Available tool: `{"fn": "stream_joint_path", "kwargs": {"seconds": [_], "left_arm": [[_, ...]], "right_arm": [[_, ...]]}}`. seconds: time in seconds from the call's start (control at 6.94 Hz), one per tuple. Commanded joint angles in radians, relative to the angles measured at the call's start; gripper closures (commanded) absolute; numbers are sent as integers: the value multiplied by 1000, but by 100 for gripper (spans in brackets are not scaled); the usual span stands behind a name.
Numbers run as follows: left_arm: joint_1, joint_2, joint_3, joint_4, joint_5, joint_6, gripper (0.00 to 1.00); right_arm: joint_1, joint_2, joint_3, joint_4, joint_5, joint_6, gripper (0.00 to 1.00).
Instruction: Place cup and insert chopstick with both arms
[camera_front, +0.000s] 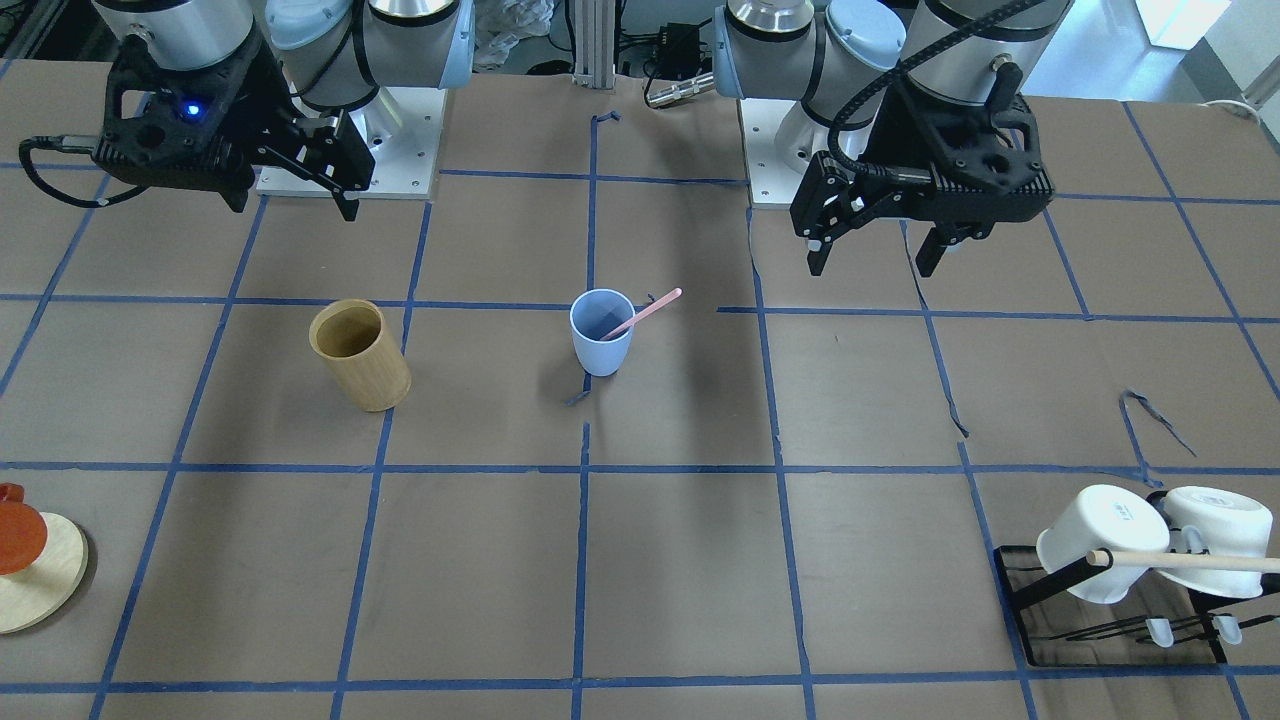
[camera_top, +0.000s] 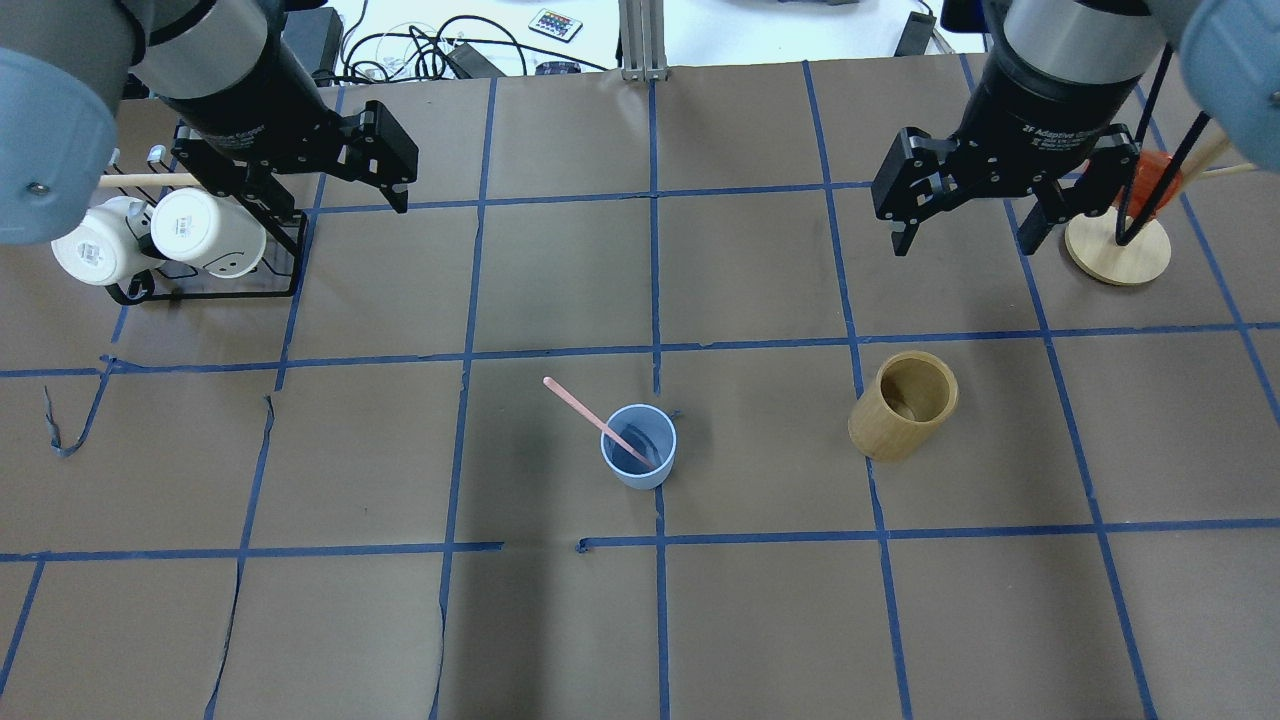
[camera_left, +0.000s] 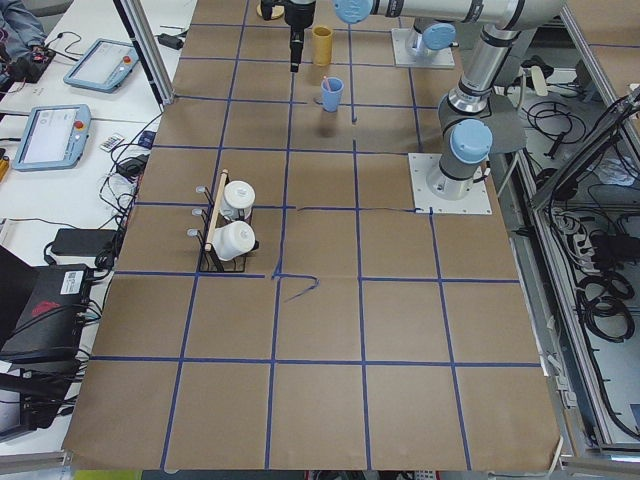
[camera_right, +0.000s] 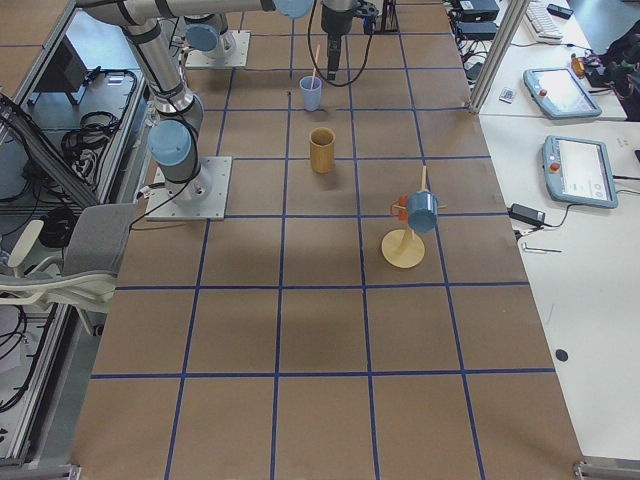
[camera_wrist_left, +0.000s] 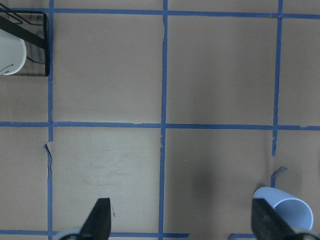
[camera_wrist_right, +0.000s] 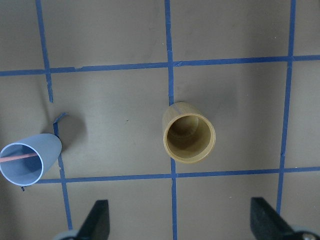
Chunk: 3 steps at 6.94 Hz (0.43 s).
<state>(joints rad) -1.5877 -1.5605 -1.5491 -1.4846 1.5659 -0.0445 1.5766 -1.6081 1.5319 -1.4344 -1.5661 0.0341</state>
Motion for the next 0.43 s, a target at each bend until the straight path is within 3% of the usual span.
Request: {"fn": "stream_joint_path", "kwargs": {"seconds": [0.0, 0.29], "left_arm": [[0, -1, 1, 1, -3, 0, 0], [0, -1, 0, 1, -3, 0, 0]], "right_arm": [[0, -1, 1, -1, 0, -11, 0], [0, -1, 1, -1, 0, -10, 0]]}}
